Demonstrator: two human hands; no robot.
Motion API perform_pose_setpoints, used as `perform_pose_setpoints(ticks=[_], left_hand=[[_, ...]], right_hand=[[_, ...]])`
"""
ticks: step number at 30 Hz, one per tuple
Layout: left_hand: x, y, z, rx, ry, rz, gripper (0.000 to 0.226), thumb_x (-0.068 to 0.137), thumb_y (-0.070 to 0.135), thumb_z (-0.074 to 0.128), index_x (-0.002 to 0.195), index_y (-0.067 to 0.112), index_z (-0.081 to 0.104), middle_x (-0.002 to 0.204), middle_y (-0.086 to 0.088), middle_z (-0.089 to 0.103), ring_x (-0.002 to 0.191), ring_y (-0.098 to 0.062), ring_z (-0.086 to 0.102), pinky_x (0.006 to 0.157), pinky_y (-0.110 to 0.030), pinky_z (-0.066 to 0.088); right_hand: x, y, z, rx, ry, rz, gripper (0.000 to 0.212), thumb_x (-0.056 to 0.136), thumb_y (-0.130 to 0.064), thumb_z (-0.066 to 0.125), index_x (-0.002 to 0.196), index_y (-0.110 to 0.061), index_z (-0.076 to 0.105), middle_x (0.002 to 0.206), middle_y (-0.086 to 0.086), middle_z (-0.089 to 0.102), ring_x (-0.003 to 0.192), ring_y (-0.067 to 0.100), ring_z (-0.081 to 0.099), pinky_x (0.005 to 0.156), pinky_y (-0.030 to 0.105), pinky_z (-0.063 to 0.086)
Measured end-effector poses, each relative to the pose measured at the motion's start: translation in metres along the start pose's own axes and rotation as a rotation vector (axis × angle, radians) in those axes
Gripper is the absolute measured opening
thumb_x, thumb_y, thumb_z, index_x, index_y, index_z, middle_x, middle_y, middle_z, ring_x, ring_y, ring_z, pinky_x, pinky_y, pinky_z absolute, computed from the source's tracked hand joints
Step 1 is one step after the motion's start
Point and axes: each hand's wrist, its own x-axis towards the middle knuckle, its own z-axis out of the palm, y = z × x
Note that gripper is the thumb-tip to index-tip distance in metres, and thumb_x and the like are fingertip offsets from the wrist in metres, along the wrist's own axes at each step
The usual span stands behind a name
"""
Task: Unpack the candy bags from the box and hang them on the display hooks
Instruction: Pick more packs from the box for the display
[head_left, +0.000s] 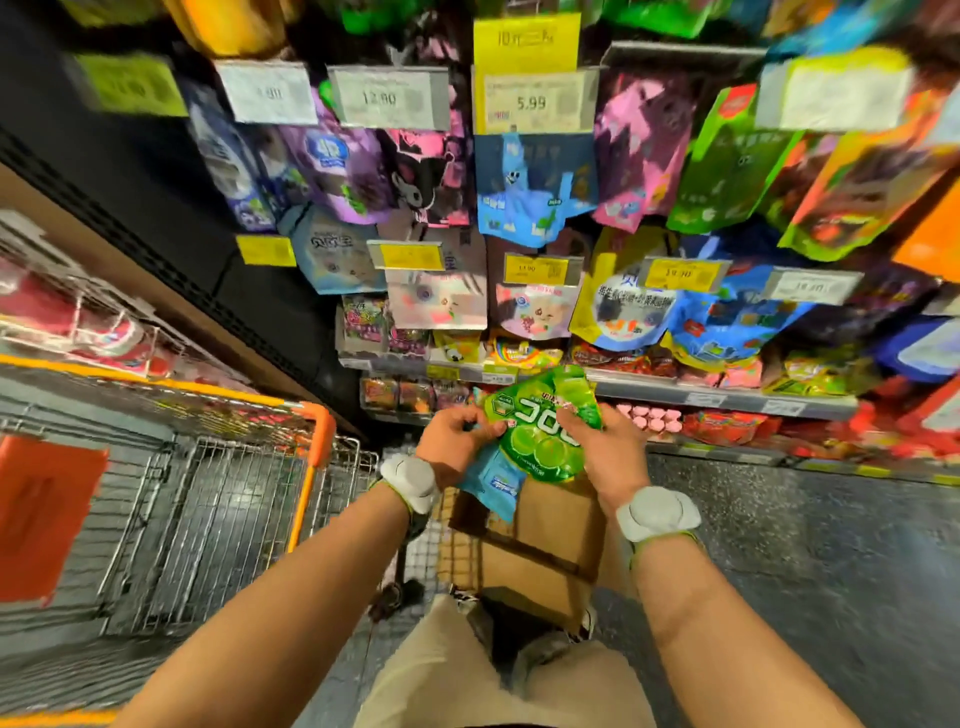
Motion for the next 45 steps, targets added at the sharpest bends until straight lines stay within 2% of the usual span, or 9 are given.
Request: perform_pose_setpoints(ticks=[6,10,16,21,25,29,33,37,45], left_hand=[[-0.011,0.056,-0.017,-0.023,0.043,0.103,0.040,0.075,0.038,0.080,0.054,0.023,0.050,0.055,0.000,0.045,0.057,-0.014,0.040,0.060,-0.032,0.036],[-0.016,0.088,-0.029,-0.024,0.063,0.185,0.034,0.081,0.030,0.077,0.062,0.018,0.052,0.062,-0.007,0.045,0.060,-0.015,0.039,0.060,-0.031,0.035],[-0.022,0.150,-0.067,-0.014,0.120,0.299,0.036,0.083,0.017,0.077,0.116,0.008,0.068,0.112,-0.007,0.069,0.098,-0.015,0.063,0.085,-0.026,0.054],[-0.044,0.213,-0.103,0.079,0.214,0.499,0.069,0.090,0.029,0.069,0.148,0.042,0.033,0.143,0.017,0.043,0.128,-0.001,0.040,0.101,-0.025,0.038],[-0.057,0.260,-0.130,0.035,0.255,0.524,0.071,0.090,0.040,0.065,0.149,0.043,0.025,0.138,0.011,0.042,0.128,-0.004,0.040,0.095,-0.026,0.042],[-0.072,0.307,-0.161,0.217,0.399,0.647,0.048,0.093,0.043,0.058,0.139,0.033,0.048,0.094,0.009,0.067,0.084,-0.017,0.064,0.067,-0.034,0.050],[-0.085,0.358,-0.194,0.571,0.528,0.803,0.029,0.096,0.043,0.054,0.118,0.028,0.065,0.088,0.008,0.070,0.081,-0.012,0.065,0.073,-0.030,0.050],[-0.087,0.408,-0.223,0.922,0.617,0.985,0.033,0.096,0.041,0.055,0.095,0.014,0.073,0.087,-0.002,0.070,0.081,-0.023,0.063,0.071,-0.034,0.049],[-0.114,0.503,-0.244,1.116,0.716,1.038,0.044,0.098,0.041,0.051,0.140,0.028,0.046,0.084,-0.010,0.072,0.087,-0.034,0.065,0.076,-0.036,0.045]], right_hand=[[-0.005,-0.060,0.006,-0.053,0.008,-0.200,0.021,0.087,-0.028,0.074,0.097,-0.010,0.074,0.097,0.009,0.074,0.090,0.027,0.068,0.085,0.053,0.057],[-0.012,-0.098,0.013,-0.056,0.012,-0.321,0.060,0.089,-0.041,0.070,0.131,0.001,0.058,0.120,0.003,0.058,0.112,0.019,0.053,0.097,0.036,0.044],[-0.030,-0.172,0.025,-0.050,0.025,-0.572,0.013,0.093,-0.025,0.068,0.081,-0.021,0.069,0.081,-0.001,0.069,0.075,0.014,0.058,0.075,0.039,0.052],[-0.055,-0.234,0.030,0.078,-0.025,-0.698,0.016,0.096,-0.017,0.065,0.110,-0.014,0.071,0.099,0.005,0.067,0.097,0.000,0.059,0.067,0.039,0.059],[-0.067,-0.278,0.029,0.111,-0.059,-0.799,0.008,0.094,-0.021,0.067,0.089,-0.021,0.073,0.086,0.003,0.075,0.083,0.028,0.071,0.069,0.044,0.062],[-0.085,-0.324,0.033,0.119,-0.080,-0.882,0.019,0.095,-0.014,0.065,0.079,-0.024,0.064,0.071,-0.013,0.068,0.063,-0.006,0.066,0.055,0.017,0.053],[-0.098,-0.364,0.041,0.102,-0.071,-0.942,0.007,0.092,-0.025,0.069,0.090,-0.019,0.072,0.087,0.000,0.076,0.087,0.027,0.073,0.072,0.050,0.061],[-0.114,-0.398,0.052,0.053,-0.021,-0.999,0.047,0.085,-0.047,0.070,0.117,-0.013,0.069,0.116,0.010,0.071,0.107,0.024,0.067,0.090,0.053,0.055],[-0.119,-0.452,0.065,0.056,0.016,-1.073,0.020,0.088,-0.031,0.068,0.084,-0.011,0.069,0.082,0.006,0.072,0.073,0.021,0.063,0.075,0.059,0.056]])
